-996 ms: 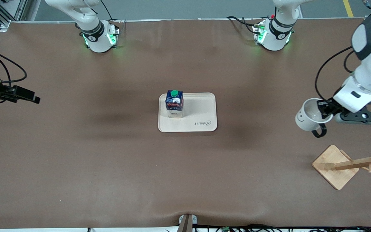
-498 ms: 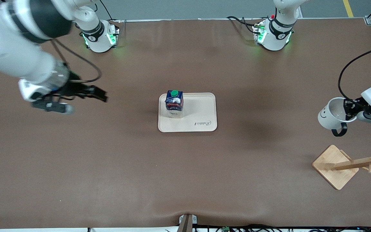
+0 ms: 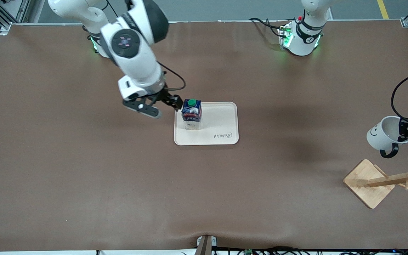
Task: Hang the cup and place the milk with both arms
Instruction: 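Hang the mug handle on the stand peg while the right gripper grasps milk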
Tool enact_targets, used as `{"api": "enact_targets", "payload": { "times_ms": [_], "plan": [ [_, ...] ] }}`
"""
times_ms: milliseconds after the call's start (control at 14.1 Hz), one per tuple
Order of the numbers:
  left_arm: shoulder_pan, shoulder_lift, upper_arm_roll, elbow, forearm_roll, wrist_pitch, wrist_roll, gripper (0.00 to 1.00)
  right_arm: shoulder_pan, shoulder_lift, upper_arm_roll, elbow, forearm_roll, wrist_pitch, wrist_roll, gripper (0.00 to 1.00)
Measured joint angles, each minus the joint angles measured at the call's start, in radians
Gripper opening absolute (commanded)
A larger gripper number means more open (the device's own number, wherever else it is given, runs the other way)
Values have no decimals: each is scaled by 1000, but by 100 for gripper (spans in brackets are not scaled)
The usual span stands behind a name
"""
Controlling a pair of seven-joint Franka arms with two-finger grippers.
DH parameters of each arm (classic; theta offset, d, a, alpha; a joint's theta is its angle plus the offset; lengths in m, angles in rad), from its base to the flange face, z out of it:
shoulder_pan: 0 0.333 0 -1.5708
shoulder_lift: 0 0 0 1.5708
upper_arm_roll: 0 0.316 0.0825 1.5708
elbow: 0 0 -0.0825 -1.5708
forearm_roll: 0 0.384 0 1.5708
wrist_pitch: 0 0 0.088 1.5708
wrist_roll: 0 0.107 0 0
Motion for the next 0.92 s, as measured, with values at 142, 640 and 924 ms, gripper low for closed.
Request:
{"api": "enact_targets", "payload": {
  "times_ms": [142,640,924],
  "plan": [
    [18,20,0,10,0,0,45,0,41,42,-1,-1,-4,38,39,100],
    [33,68,1,84,0,0,90,0,113,124,-4,2,-30,129,169,100],
    [39,98,25,129,0,0,150,0,138,141,-4,1,-114,108,194,1]
  ]
}}
